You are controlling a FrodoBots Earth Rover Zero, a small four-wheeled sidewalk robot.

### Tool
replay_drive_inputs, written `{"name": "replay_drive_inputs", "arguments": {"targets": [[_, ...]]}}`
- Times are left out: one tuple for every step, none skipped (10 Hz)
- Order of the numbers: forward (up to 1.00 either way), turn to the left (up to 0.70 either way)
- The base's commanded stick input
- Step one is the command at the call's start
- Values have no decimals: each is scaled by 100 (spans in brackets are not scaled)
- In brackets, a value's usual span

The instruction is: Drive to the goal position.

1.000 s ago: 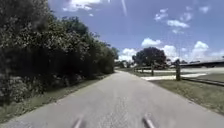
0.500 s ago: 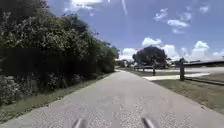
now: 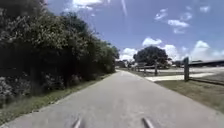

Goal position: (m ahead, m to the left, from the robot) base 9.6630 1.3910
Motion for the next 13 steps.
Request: {"name": "replay_drive_inputs", "arguments": {"targets": [[50, 0], [50, 0], [50, 0], [50, 0], [50, 0], [50, 0], [50, 0], [50, 0], [50, 0], [50, 0], [50, 0], [50, 0], [50, 0]]}}
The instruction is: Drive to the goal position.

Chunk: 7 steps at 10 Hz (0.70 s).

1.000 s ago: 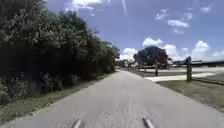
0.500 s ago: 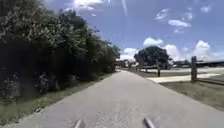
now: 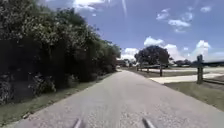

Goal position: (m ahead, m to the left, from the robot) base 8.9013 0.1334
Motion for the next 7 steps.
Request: {"name": "replay_drive_inputs", "arguments": {"targets": [[50, 0], [50, 0], [50, 0], [50, 0], [50, 0], [50, 0], [50, 0]]}}
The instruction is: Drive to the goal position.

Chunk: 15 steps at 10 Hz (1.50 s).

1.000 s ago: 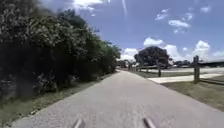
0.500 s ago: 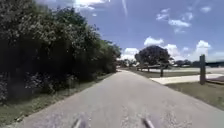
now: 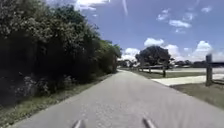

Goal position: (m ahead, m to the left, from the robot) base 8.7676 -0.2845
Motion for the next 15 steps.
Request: {"name": "replay_drive_inputs", "arguments": {"targets": [[50, 0], [50, 0], [50, 0], [50, 0], [50, 0], [50, 0], [50, 0], [50, 0], [50, 0], [50, 0], [50, 0], [50, 0], [50, 0], [50, 0], [50, 0]]}}
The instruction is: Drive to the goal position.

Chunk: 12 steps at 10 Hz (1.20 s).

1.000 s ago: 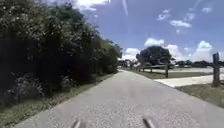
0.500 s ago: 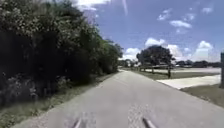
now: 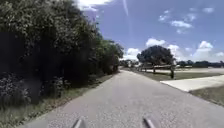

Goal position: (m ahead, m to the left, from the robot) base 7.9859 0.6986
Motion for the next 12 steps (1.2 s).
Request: {"name": "replay_drive_inputs", "arguments": {"targets": [[50, 0], [50, 0], [50, 0], [50, 0], [50, 0], [50, 0], [50, 0], [50, 0], [50, 0], [50, 0], [50, 0], [50, 0]]}}
